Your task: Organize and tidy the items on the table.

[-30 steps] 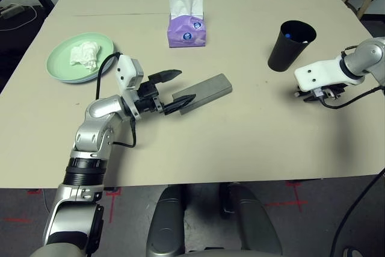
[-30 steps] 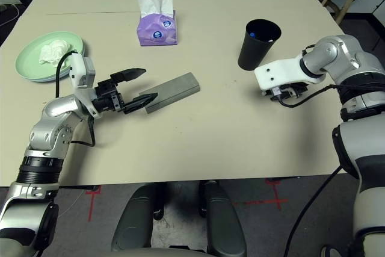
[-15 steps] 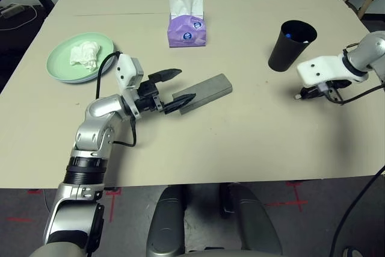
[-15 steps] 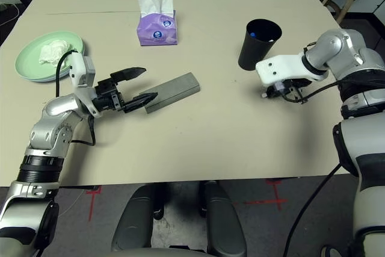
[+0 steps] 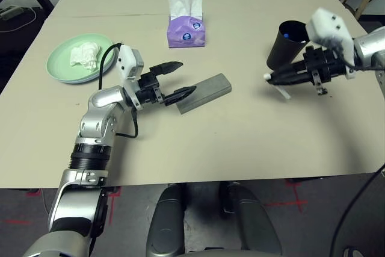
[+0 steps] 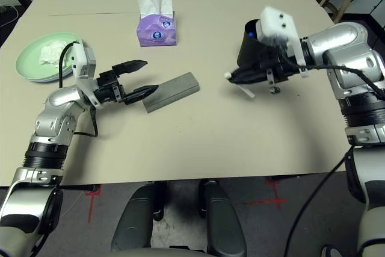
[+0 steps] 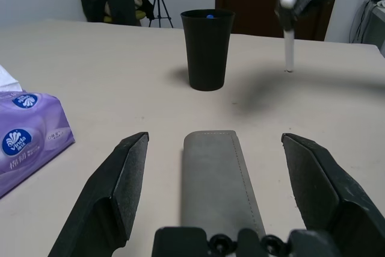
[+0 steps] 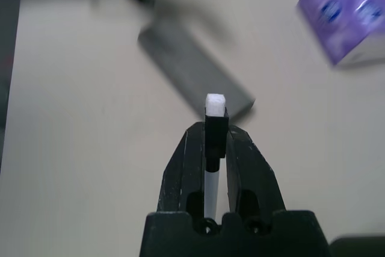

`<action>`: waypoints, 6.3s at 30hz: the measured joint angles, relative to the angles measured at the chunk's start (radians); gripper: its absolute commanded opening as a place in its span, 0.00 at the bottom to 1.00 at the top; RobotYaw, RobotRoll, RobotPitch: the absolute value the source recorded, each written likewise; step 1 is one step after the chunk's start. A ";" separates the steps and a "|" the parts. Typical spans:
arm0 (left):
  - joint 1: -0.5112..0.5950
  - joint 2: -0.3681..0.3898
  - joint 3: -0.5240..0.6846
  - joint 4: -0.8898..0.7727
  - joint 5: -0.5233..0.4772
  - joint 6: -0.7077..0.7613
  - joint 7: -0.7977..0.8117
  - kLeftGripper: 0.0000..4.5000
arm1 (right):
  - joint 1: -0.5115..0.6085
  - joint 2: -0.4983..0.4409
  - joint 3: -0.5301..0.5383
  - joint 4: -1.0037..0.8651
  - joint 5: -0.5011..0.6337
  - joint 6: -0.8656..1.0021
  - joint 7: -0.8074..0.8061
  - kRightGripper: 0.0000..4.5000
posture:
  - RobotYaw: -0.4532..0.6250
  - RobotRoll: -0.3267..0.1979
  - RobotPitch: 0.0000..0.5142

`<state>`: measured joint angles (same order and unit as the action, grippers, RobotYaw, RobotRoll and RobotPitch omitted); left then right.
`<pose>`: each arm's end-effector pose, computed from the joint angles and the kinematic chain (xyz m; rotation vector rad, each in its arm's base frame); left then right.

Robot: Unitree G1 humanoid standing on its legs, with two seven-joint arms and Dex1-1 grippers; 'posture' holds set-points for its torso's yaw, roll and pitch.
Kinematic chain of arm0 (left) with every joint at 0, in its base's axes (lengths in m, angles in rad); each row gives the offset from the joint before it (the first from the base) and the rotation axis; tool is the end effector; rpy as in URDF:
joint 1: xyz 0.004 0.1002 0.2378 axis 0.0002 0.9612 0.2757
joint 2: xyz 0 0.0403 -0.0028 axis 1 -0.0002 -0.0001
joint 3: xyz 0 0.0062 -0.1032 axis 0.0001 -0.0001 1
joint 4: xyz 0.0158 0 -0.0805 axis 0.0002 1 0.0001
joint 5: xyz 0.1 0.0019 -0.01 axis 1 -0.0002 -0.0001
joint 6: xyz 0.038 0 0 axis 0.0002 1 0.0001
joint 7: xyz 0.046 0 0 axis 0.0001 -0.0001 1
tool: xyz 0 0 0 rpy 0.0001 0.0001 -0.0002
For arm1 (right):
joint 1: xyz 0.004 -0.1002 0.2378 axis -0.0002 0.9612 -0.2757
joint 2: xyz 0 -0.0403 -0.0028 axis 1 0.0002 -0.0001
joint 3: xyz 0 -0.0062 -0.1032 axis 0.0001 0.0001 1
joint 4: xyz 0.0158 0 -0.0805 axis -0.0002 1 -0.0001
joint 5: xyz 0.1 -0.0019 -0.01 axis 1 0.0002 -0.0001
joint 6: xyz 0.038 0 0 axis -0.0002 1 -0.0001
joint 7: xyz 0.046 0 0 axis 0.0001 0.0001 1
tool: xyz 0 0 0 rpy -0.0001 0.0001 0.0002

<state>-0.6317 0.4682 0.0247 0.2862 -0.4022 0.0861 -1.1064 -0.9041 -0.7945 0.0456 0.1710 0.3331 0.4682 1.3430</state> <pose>0.3071 0.2184 0.1725 0.1871 -0.2261 -1.1131 0.2996 -0.2445 0.2845 -0.5204 0.0347 1.2117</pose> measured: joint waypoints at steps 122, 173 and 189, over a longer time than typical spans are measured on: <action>0.205 0.019 0.428 0.092 0.098 -0.148 0.820 1.00 | 0.438 0.344 -0.442 0.227 0.037 -0.543 -0.954 0.99 | 0.51 0.62 0.19; 0.207 0.038 0.422 0.208 0.075 -0.185 0.643 1.00 | 0.420 0.394 -0.373 0.302 -0.007 -0.577 -0.988 0.99 | 0.48 0.62 0.20; 0.211 0.025 0.422 0.206 0.075 -0.191 0.644 1.00 | 0.405 0.394 -0.373 0.321 -0.022 -0.582 -0.981 0.99 | 0.48 0.62 0.20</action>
<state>-0.4210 0.4930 0.4462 0.4924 -0.3271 -0.1048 -0.4627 -0.4990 -0.4002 -0.3274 0.4917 0.3114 -0.1140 0.3619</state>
